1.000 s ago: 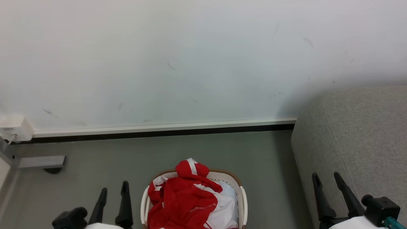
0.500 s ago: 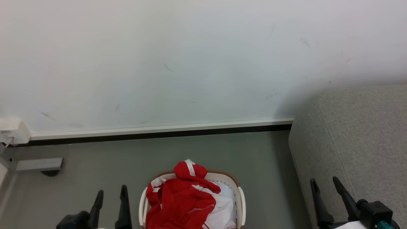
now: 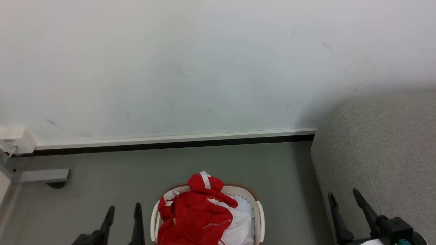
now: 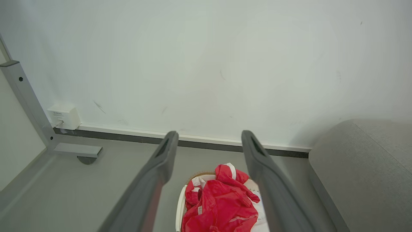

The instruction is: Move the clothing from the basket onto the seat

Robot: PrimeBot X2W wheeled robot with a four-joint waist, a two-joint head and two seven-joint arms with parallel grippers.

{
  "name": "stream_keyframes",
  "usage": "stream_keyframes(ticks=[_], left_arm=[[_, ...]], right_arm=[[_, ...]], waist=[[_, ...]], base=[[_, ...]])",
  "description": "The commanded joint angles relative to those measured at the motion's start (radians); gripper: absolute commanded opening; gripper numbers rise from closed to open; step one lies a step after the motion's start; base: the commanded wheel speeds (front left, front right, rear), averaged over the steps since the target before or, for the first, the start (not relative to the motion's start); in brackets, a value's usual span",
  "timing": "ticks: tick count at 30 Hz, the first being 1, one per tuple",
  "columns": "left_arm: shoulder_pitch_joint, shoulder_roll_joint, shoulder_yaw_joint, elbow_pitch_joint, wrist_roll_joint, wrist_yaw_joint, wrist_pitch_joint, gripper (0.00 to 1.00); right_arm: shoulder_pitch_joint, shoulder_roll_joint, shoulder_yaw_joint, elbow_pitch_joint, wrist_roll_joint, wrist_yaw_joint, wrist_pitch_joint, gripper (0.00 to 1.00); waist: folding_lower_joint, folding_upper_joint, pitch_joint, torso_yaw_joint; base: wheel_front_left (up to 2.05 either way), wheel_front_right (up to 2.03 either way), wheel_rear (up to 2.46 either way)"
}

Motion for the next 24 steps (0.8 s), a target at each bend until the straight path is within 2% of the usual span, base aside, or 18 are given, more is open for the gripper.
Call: stream_keyframes(ticks=[1, 16, 24], left_arm=[[0.009, 0.008, 0.0, 0.001, 0.026, 0.0, -0.012, 1.0], [0.022, 0.009, -0.009, 0.009, 0.099, -0.001, -0.036, 1.0], [0.021, 0.009, -0.01, 0.016, 0.08, -0.011, -0.035, 1.0]], right_arm=[[-0.002, -0.001, 0.002, -0.002, -0.022, -0.002, -0.011, 1.0], [0.006, 0.004, 0.005, 0.022, -0.072, -0.002, -0.038, 1.0], [-0.005, 0.0, 0.01, 0.023, -0.069, -0.002, -0.036, 1.0]], waist=[[0.0, 0.0, 0.001, 0.003], [0.0, 0.0, 0.004, 0.007], [0.0, 0.0, 0.011, -0.003]], base=[[0.0, 0.0, 0.0], [0.0, 0.0, 0.0], [0.0, 0.0, 0.0]])
